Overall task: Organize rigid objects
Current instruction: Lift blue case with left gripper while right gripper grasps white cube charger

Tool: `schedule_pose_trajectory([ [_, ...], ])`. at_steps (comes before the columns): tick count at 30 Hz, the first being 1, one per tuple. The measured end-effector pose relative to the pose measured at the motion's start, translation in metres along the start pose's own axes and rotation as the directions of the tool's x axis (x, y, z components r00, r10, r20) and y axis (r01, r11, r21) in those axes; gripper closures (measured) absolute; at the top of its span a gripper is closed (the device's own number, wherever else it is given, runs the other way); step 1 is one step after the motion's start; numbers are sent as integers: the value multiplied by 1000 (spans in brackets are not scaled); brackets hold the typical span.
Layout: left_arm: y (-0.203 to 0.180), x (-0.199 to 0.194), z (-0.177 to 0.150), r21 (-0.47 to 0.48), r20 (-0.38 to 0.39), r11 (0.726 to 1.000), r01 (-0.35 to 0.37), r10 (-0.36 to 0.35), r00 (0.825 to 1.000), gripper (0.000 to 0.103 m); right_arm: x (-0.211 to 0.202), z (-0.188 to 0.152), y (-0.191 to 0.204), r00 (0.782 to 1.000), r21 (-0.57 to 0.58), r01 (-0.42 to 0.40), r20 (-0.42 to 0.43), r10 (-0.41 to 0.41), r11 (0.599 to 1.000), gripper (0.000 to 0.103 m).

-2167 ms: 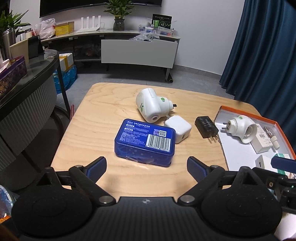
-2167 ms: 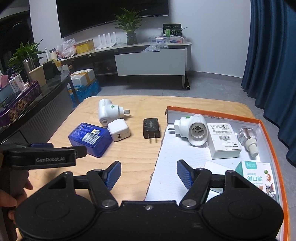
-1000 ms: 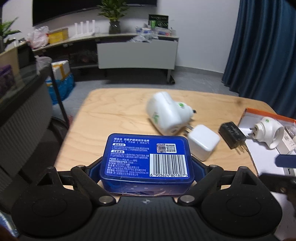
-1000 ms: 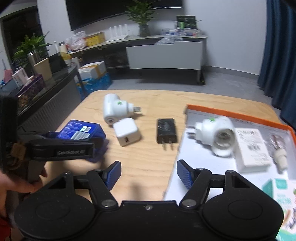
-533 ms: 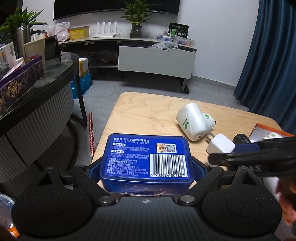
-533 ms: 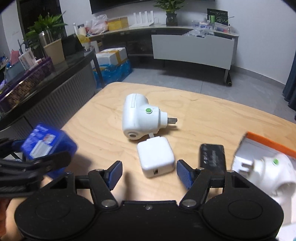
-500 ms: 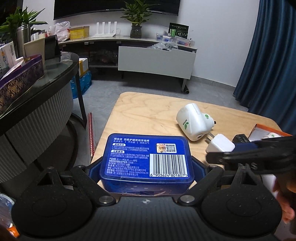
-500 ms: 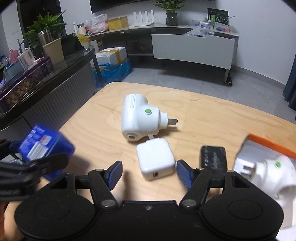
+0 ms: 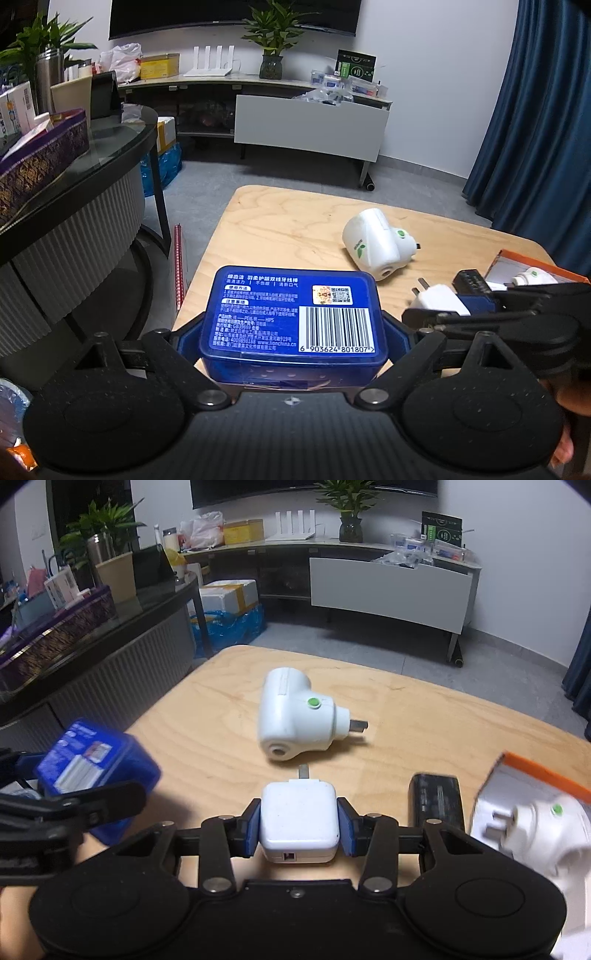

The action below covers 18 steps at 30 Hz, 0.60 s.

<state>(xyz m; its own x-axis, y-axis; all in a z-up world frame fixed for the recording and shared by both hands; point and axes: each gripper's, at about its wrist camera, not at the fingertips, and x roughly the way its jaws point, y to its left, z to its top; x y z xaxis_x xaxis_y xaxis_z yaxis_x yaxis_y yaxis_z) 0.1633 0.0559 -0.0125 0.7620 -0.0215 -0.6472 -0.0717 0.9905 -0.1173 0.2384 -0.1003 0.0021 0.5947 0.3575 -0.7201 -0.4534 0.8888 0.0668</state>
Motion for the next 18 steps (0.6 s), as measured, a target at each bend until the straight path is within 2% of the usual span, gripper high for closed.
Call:
schedule_pose_trajectory([
  [5, -7, -17, -2, -4, 16, 1000, 5, -5, 1000, 10, -38, -11, 6, 1000, 32, 7, 27, -8, 999, 52],
  [10, -18, -37, -9, 11, 21, 1000, 20, -20, 1000, 10, -76, -25, 11, 998, 34, 43, 54, -45, 999, 52],
  [18, -37, -67, -22, 34, 29, 998, 49, -50, 998, 10, -128, -58, 9, 993, 98, 84, 74, -92, 992, 52],
])
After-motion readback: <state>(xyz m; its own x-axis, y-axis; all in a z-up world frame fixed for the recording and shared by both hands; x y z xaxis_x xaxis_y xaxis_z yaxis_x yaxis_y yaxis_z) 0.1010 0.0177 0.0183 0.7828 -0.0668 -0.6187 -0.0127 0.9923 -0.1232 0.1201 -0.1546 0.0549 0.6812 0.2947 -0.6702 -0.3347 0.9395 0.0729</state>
